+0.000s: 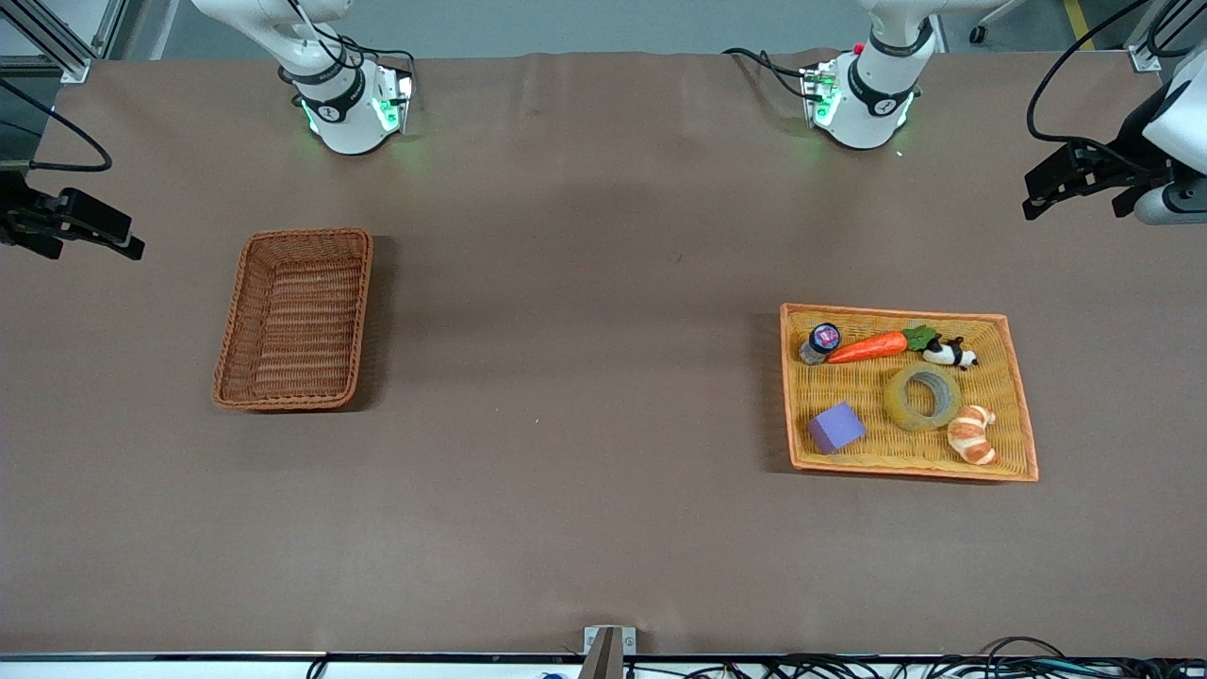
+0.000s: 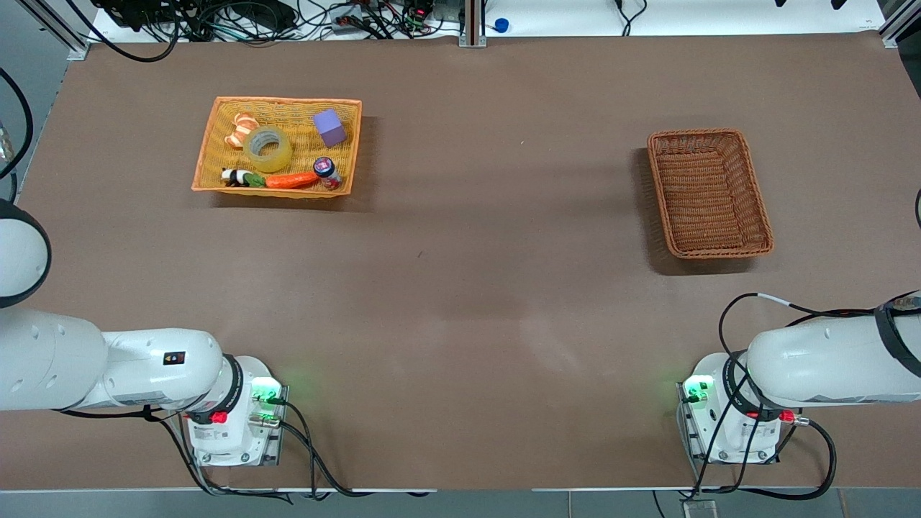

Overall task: Move tape to another basket
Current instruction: 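Reach the left gripper down toward the tape roll in the tray, then grasp the yellow tape roll with the left gripper and lift it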

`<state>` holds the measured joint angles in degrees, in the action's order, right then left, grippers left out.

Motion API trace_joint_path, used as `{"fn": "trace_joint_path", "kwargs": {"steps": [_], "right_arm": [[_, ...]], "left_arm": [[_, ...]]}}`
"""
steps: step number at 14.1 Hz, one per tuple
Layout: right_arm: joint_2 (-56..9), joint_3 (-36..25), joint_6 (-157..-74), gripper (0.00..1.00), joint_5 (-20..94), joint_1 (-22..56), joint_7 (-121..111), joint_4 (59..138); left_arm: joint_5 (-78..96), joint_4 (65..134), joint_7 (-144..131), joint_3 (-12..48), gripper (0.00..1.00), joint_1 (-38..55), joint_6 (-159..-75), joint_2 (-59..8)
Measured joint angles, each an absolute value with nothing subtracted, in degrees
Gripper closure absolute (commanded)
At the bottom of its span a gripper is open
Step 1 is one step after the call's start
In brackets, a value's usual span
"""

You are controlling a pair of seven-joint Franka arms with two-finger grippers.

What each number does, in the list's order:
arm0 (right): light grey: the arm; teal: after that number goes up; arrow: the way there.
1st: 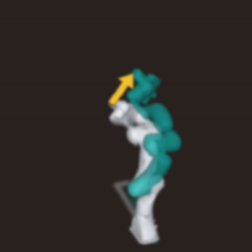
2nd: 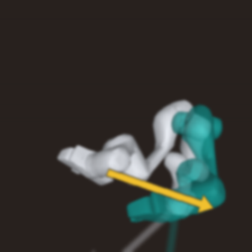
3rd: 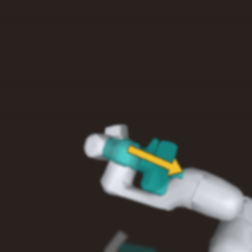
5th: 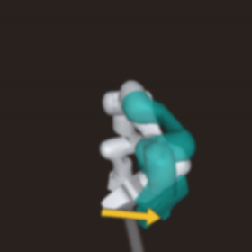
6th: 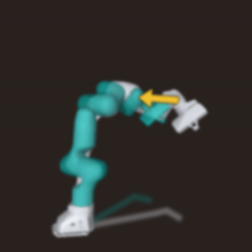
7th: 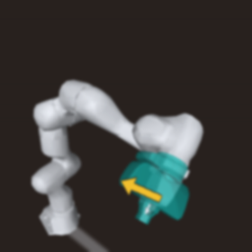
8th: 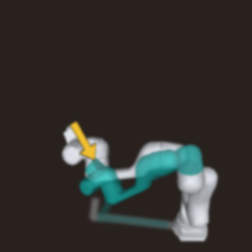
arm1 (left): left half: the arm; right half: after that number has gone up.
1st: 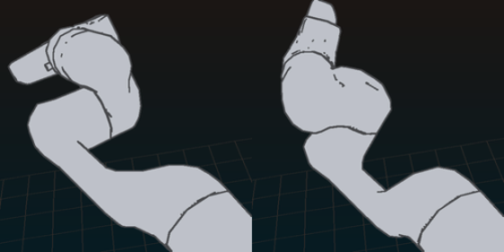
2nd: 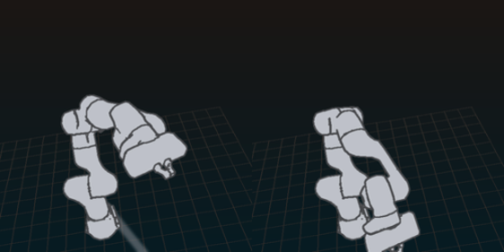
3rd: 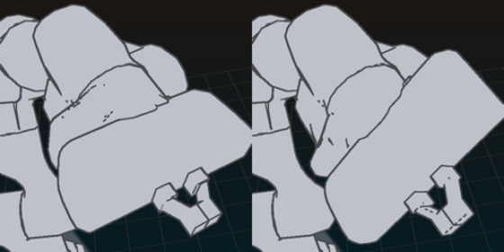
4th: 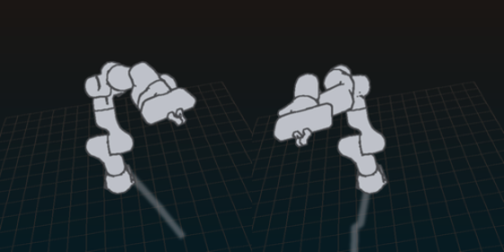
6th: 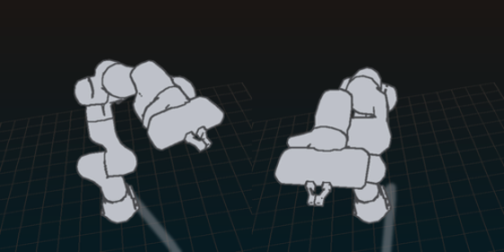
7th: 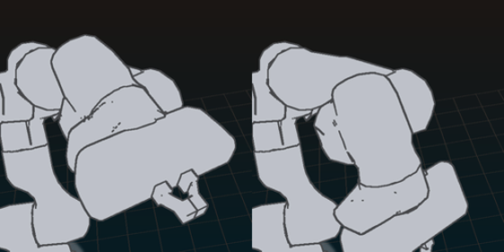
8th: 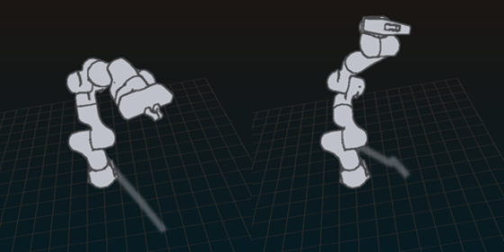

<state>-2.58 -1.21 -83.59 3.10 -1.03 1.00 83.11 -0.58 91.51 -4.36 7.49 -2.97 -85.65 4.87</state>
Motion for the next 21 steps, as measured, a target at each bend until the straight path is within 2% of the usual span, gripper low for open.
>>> {"fn": "trace_joint_path", "kwargs": {"steps": [5,7,9,13,15,18,21], "right_arm": [[-2.6,-1.2,-83.6,0.00,3.1,-1.0,1.0,83.1],[-2.6,-1.2,-83.6,0.00,3.1,-1.0,1.0,83.1],[-2.6,-1.2,-83.6,0.00,3.1,-1.0,1.0,83.1],[-2.6,-1.3,-83.6,0.00,3.1,-1.0,1.0,83.1],[-2.6,-1.3,-83.6,0.00,3.1,-1.0,1.0,83.1],[-2.6,-1.3,-83.6,0.00,3.1,-1.0,1.0,83.1],[-2.6,-1.3,-83.6,0.00,3.1,-1.0,1.0,83.1]], "left_arm": [[-0.7,90.9,-4.4,7.4,0.00,-3.0,-85.6,4.5],[-0.7,90.4,-4.3,7.3,0.00,-3.1,-85.7,2.0],[-0.8,90.6,-4.3,7.2,0.00,-3.9,-87.7,-3.4],[-2.2,93.3,-4.1,6.9,0.00,-6.5,-101.2,-16.3],[-3.0,93.7,-4.1,6.9,0.00,-6.5,-105.0,-21.1],[-3.7,94.0,-4.1,6.9,0.00,-6.8,-108.7,-26.0],[-5.7,95.5,-4.1,6.9,0.06,-7.0,-112.9,-29.2]]}}
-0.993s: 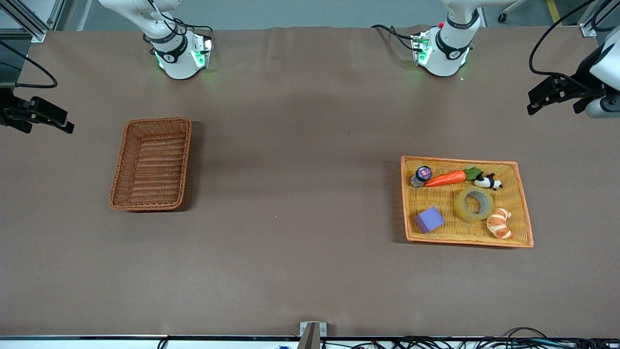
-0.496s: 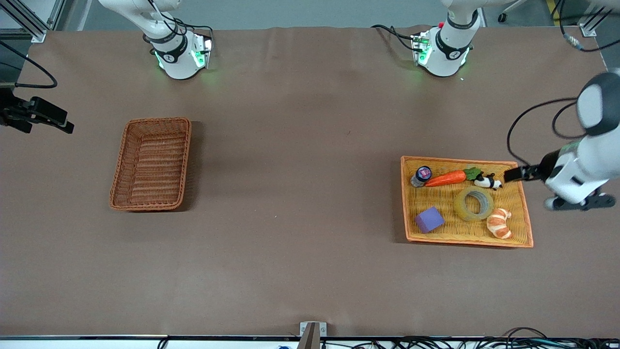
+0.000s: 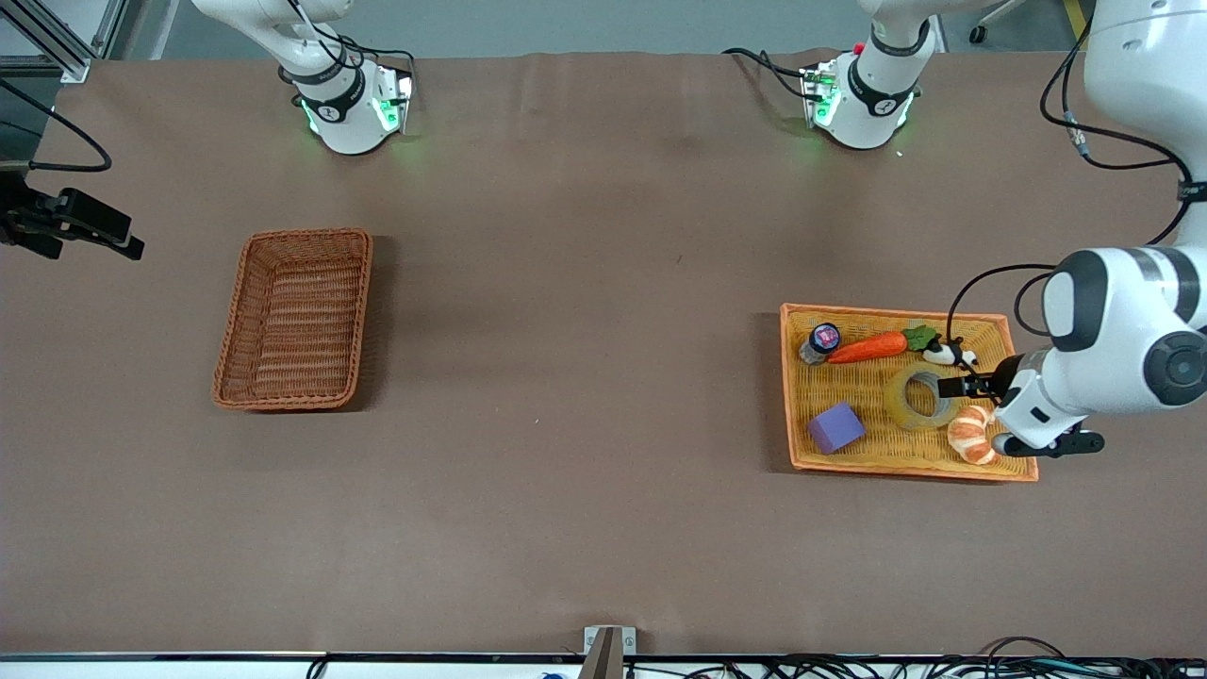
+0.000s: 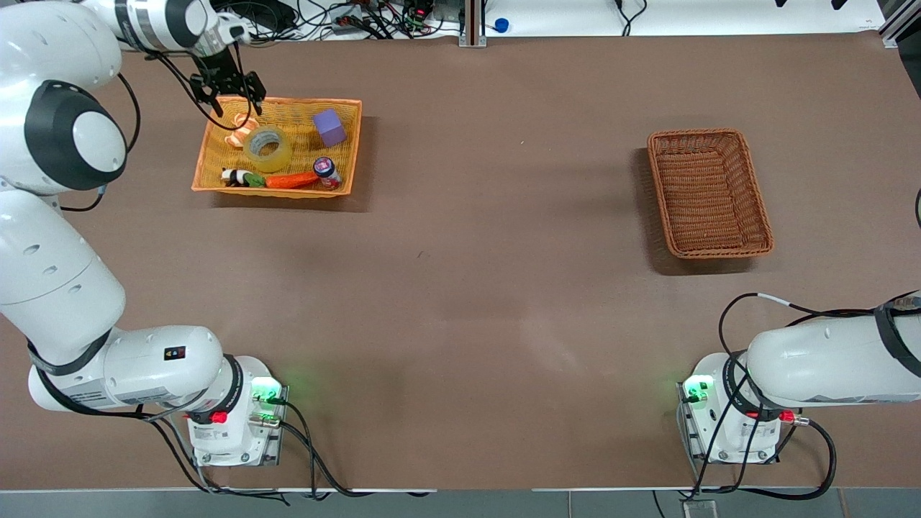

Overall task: Move tape to another basket
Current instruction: 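Grasp the yellow tape roll with the left gripper and lift it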

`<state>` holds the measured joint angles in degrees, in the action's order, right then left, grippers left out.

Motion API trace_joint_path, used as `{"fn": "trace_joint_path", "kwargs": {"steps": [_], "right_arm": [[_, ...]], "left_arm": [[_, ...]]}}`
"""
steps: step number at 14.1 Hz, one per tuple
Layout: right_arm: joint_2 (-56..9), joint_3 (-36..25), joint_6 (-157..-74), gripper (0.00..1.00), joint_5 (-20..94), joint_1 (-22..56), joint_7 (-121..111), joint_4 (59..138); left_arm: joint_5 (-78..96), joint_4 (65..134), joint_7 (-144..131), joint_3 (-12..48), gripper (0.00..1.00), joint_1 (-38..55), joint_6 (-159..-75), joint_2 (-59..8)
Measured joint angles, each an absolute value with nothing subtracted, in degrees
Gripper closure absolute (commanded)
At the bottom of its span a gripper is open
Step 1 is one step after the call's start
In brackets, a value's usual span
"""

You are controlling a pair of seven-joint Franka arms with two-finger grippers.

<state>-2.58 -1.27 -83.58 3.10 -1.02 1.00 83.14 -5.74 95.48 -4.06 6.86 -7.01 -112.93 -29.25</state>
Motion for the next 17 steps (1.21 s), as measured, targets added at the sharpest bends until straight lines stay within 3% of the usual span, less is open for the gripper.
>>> {"fn": "trace_joint_path", "kwargs": {"steps": [5,8,14,15,17], "right_arm": [[-2.6,-1.3,-83.6,0.00,3.1,-1.0,1.0,83.1],[-2.6,-1.3,-83.6,0.00,3.1,-1.0,1.0,83.1],[-2.6,-1.3,-83.6,0.00,3.1,-1.0,1.0,83.1],[-2.6,-1.3,-83.6,0.00,3.1,-1.0,1.0,83.1],[-2.6,-1.3,-83.6,0.00,3.1,-1.0,1.0,83.1]], "left_arm": [[-6.4,98.2,-4.1,6.8,0.15,-7.9,-118.9,-32.5],[-6.4,100.5,-4.1,6.8,0.28,-8.1,-122.2,-33.5],[-6.6,101.7,-4.1,6.7,0.93,-8.3,-122.8,-34.1],[-6.6,101.7,-4.1,6.7,0.99,-8.3,-122.8,-34.1],[-6.6,101.5,-4.1,6.7,0.99,-8.3,-122.8,-34.0]]}}
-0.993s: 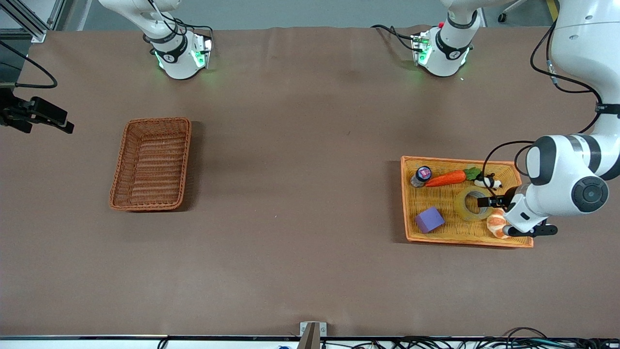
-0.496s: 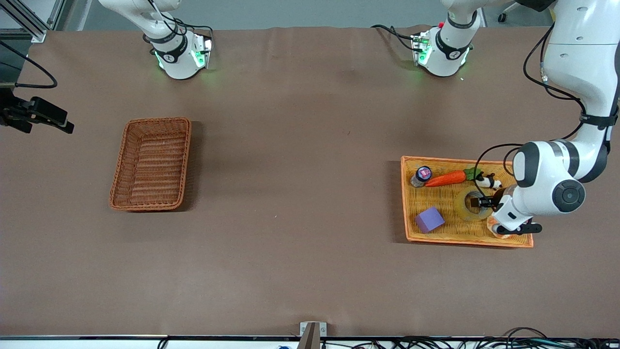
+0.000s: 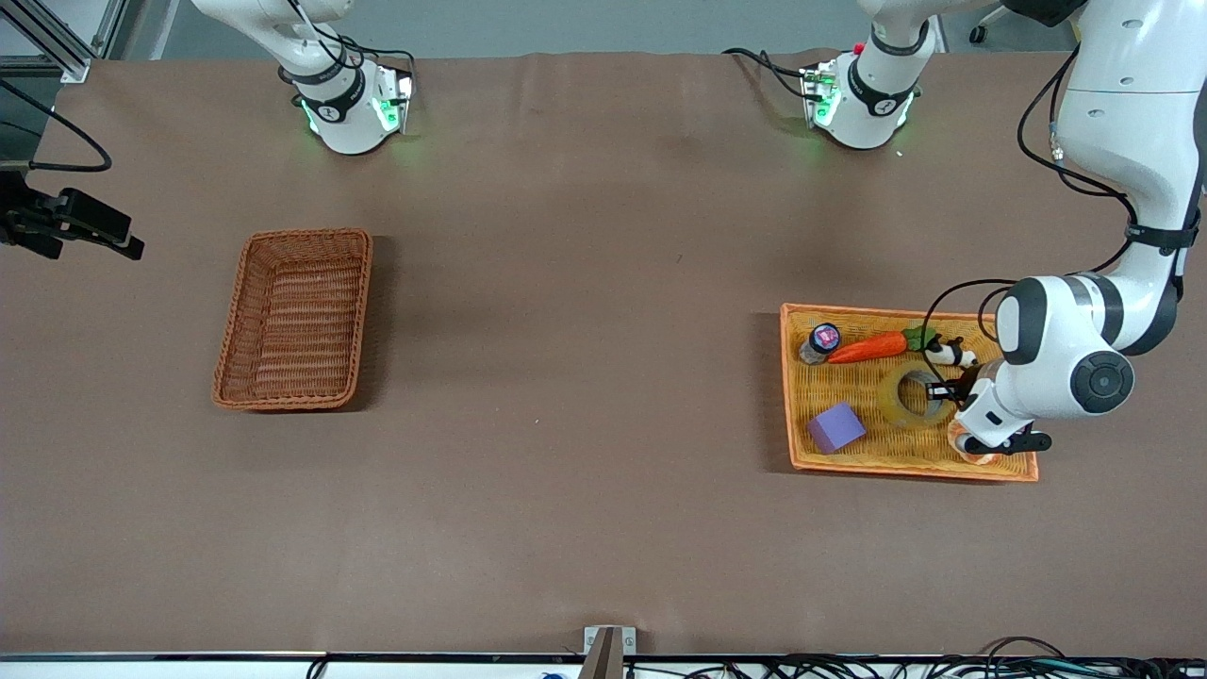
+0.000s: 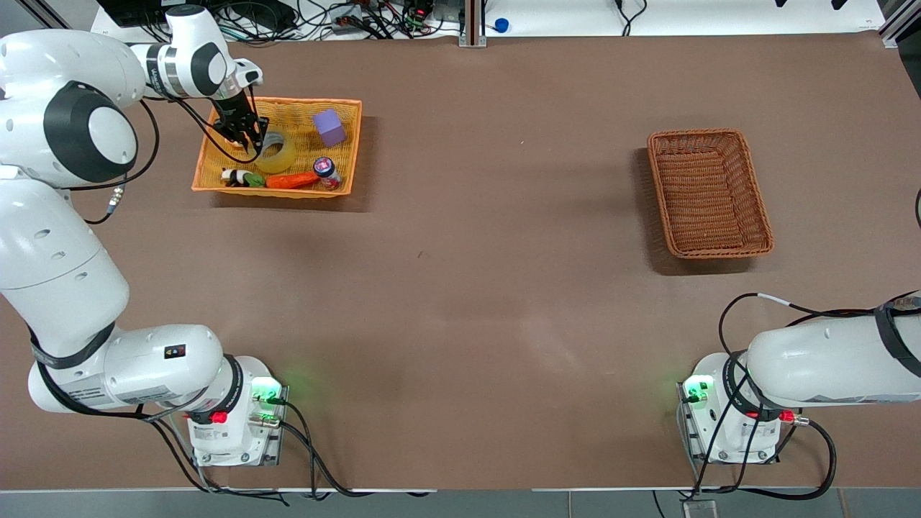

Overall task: Move tape to another basket
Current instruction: 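Grasp the yellow tape roll with the left gripper and lift it, then carry the tape toward the table middle and set it down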

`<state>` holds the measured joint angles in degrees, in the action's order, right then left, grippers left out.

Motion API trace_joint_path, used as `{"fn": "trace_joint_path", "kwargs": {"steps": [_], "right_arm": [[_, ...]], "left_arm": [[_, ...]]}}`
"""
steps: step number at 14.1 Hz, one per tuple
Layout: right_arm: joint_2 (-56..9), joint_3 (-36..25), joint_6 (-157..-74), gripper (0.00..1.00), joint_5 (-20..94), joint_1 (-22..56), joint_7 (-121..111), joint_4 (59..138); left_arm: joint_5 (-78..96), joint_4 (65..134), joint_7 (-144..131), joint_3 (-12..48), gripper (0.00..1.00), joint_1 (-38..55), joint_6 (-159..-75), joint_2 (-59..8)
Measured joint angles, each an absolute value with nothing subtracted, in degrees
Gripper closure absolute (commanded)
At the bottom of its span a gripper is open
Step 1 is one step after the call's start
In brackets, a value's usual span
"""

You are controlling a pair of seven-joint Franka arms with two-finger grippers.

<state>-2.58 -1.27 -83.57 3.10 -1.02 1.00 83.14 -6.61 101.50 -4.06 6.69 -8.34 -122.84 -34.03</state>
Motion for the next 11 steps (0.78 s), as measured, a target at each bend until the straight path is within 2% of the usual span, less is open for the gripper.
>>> {"fn": "trace_joint_path", "kwargs": {"steps": [3,6,9,11], "right_arm": [[-2.6,-1.3,-83.6,0.00,3.1,-1.0,1.0,83.1],[-2.6,-1.3,-83.6,0.00,3.1,-1.0,1.0,83.1],[-2.6,-1.3,-83.6,0.00,3.1,-1.0,1.0,83.1],[-2.6,-1.3,-83.6,0.00,3.1,-1.0,1.0,83.1]], "left_arm": [[-6.6,100.7,-4.1,7.0,1.00,-8.3,-122.9,-32.4],[-6.6,99.9,-4.5,9.6,1.00,-8.0,-119.4,-26.6],[-6.6,97.0,-12.1,17.7,1.00,-7.6,-112.3,-21.1],[-6.6,95.7,-22.1,24.1,1.00,-6.1,-109.6,-20.3]]}}
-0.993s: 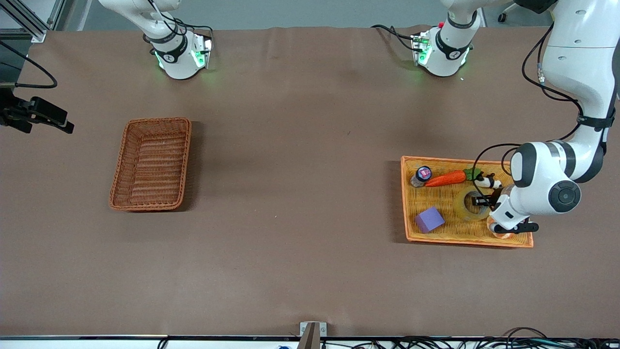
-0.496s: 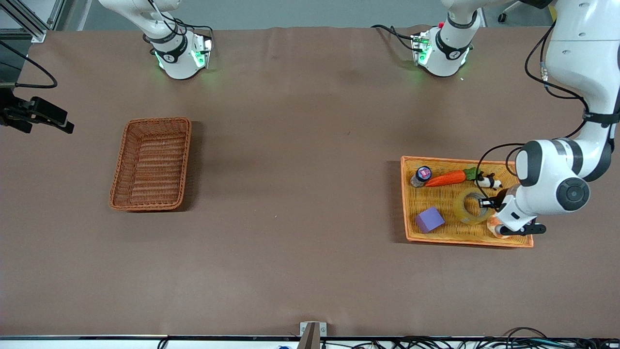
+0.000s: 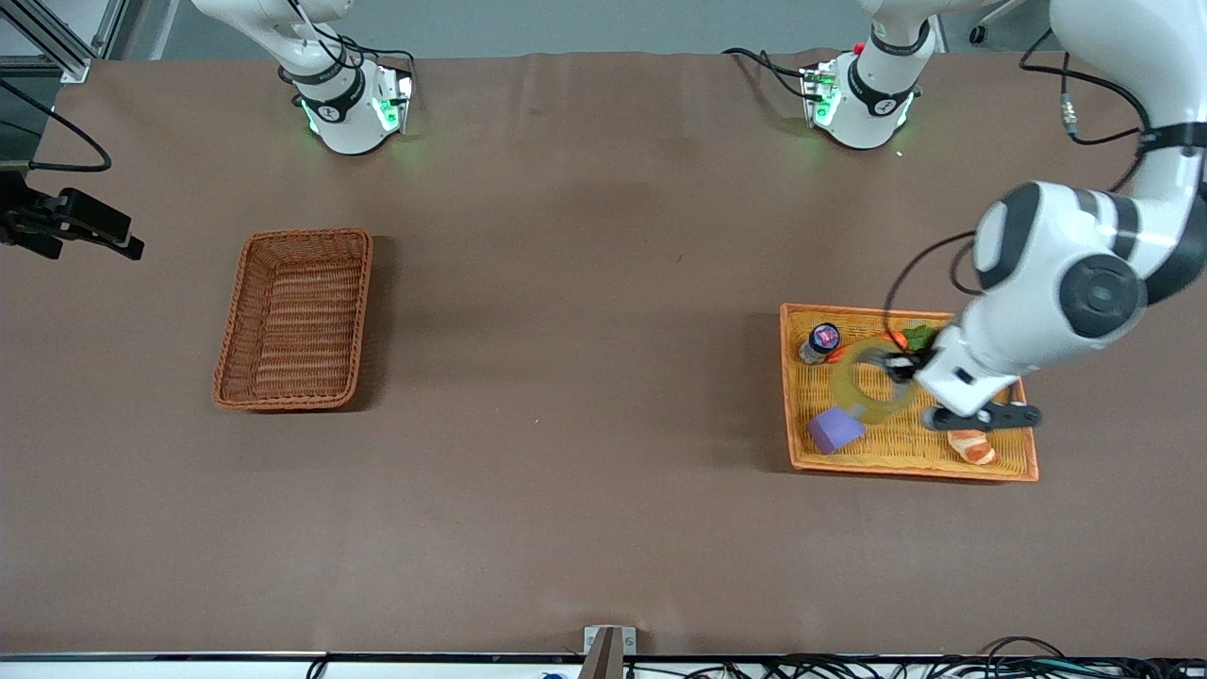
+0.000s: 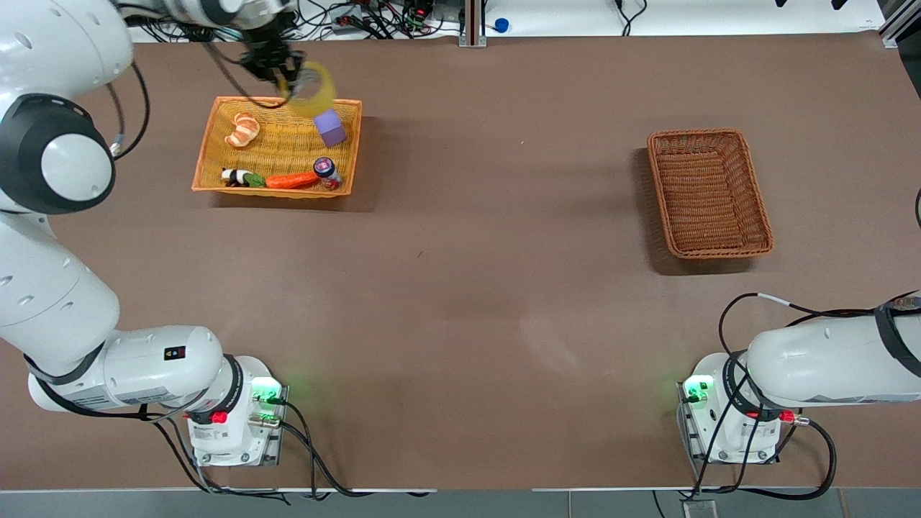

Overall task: Move tape to another basket
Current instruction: 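Carry the tape toward the table middle and set it down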

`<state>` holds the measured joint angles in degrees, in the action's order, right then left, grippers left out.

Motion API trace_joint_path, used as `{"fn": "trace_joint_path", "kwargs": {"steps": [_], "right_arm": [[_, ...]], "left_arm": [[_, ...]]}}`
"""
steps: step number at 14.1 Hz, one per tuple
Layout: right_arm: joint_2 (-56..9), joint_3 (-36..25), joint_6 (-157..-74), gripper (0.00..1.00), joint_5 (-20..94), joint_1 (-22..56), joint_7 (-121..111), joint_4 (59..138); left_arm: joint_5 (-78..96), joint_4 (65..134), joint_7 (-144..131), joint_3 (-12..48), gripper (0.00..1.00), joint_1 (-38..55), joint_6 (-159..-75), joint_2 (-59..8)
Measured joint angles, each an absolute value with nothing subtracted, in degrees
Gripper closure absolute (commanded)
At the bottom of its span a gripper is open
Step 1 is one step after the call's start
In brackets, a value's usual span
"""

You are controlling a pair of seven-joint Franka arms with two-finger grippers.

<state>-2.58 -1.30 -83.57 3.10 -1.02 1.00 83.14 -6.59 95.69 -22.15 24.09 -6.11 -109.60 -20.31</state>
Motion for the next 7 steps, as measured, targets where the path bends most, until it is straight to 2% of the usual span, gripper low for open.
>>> {"fn": "trace_joint_path", "kwargs": {"steps": [3,7], "right_arm": [[-2.6,-1.3,-83.6,0.00,3.1,-1.0,1.0,83.1],[-2.6,-1.3,-83.6,0.00,3.1,-1.0,1.0,83.1]], "left_arm": [[-6.6,93.3,-39.0,27.2,1.00,3.4,-109.6,-23.8],[-6.6,84.7,-59.7,26.7,1.00,18.7,-115.2,-37.2]]}}
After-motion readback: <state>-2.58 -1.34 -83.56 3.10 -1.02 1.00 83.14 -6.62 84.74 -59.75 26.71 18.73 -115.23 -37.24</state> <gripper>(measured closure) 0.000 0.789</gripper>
